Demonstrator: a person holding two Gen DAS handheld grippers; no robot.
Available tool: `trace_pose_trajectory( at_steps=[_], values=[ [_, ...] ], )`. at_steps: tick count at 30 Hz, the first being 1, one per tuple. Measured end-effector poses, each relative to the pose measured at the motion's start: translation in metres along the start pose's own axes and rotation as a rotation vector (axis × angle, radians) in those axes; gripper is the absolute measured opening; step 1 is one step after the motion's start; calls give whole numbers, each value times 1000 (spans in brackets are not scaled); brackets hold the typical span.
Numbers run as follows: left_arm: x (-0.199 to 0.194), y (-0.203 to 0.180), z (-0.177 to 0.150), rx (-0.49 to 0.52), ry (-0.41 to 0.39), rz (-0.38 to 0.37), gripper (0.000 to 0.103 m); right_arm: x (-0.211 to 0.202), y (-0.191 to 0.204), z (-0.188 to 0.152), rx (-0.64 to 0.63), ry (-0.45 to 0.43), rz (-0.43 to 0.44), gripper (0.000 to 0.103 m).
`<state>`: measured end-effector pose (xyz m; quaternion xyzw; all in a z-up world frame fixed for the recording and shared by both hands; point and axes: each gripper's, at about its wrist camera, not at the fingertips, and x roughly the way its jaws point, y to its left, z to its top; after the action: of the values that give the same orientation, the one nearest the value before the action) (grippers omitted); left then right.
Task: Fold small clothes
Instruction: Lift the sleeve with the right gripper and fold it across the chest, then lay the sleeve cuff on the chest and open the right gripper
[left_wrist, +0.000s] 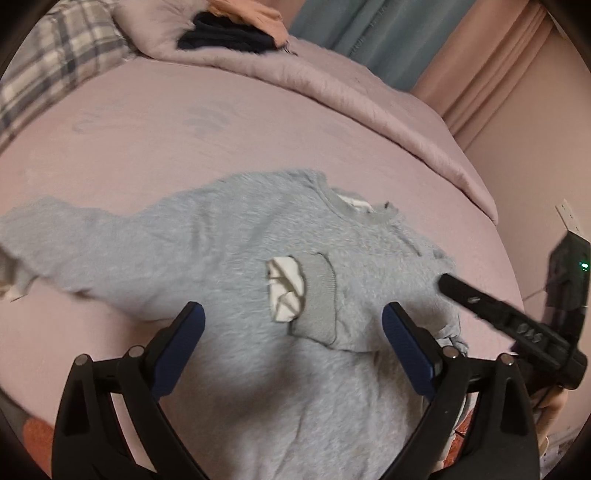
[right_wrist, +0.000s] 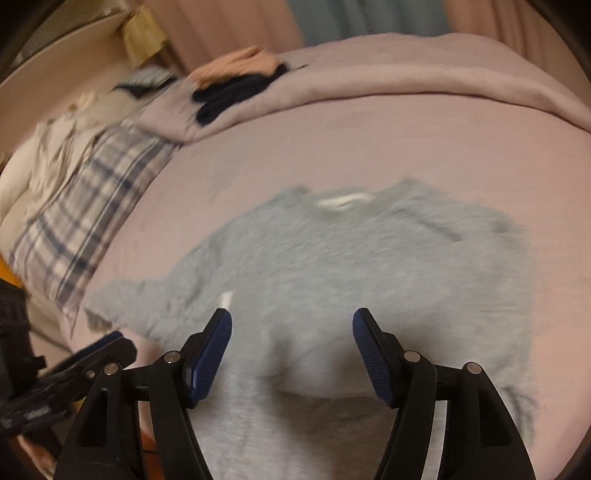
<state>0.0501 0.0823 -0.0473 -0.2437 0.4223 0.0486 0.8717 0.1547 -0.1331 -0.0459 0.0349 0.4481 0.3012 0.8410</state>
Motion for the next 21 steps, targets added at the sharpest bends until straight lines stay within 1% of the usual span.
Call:
trace_pose_trajectory(
  at_steps=[2,4,6,8,9,10,12,13,14,15,16,17,19,21],
  values=[
    [26,-3,2,2,65,-10,96,-5,-20,0,54,-22,-47,68],
    [45,-4,3,-6,107,-14,95,-8,-45,-2,121,-27,-82,68],
    [61,-6,5,-19,125,-46,88,-10,-66,-7,179,-26,-123,68],
    [79,-9,7,-31,160,-116,80,-12,-82,-12,211,-28,-168,68],
    [87,-10,8,-41,183,-129,78,-12,-89,-14,222,-27,-185,68],
    [99,-11,8,-51,210,-110,78,-10,-96,-16,238,-22,-200,68],
    [104,-14,8,-44,197,-86,77,-8,-107,-20,268,-9,-209,68],
    [104,-17,9,-32,184,-74,70,-5,-112,-22,282,-4,-205,68],
    [104,-20,9,-20,173,-54,53,-3,-116,-24,292,2,-201,68],
    [104,-21,9,-9,164,-23,45,1,-120,-27,304,8,-193,68],
    [106,-22,10,3,161,-23,37,2,-121,-28,312,13,-189,68],
    [105,-22,10,1,162,-44,30,5,-123,-30,321,21,-186,68],
    [102,-21,12,-10,155,-52,26,8,-126,-31,334,26,-183,68],
    [92,-21,16,-2,126,-49,24,7,-126,-33,338,24,-170,66]
  ],
)
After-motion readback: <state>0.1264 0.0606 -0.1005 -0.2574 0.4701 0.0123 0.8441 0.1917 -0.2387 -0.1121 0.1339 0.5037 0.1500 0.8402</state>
